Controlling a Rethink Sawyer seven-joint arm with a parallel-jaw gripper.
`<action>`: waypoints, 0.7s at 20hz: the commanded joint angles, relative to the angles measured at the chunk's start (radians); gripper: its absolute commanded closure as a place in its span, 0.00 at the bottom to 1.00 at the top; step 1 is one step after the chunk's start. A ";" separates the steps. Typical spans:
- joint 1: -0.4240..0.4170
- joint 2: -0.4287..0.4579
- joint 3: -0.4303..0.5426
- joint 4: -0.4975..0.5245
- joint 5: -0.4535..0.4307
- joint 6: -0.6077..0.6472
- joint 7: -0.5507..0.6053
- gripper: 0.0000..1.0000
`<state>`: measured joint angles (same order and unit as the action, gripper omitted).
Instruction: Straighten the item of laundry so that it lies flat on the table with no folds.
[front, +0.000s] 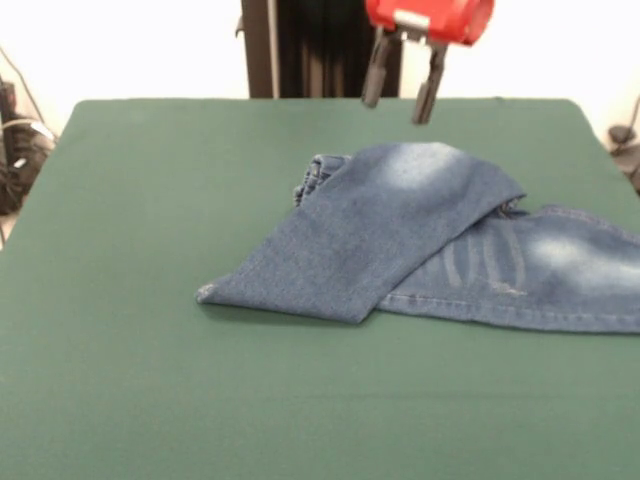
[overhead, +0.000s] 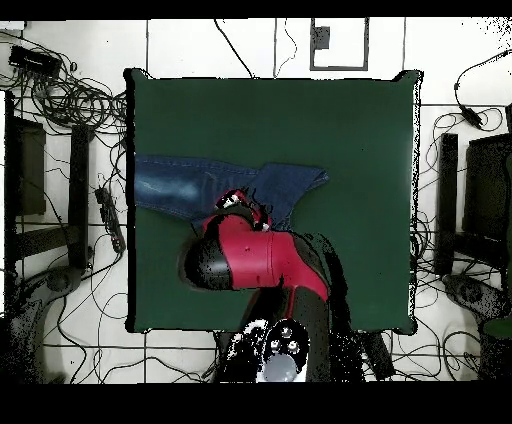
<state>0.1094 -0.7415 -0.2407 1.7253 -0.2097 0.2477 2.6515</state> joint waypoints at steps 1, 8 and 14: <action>-0.038 0.110 0.174 0.023 -0.075 -0.006 -0.086 0.00; -0.093 0.145 0.197 -0.017 -0.131 0.006 -0.098 0.00; -0.137 0.138 0.213 -0.028 -0.168 0.000 -0.096 0.00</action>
<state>-0.0116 -0.6192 -0.1558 1.7196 -0.3375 0.2430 2.6515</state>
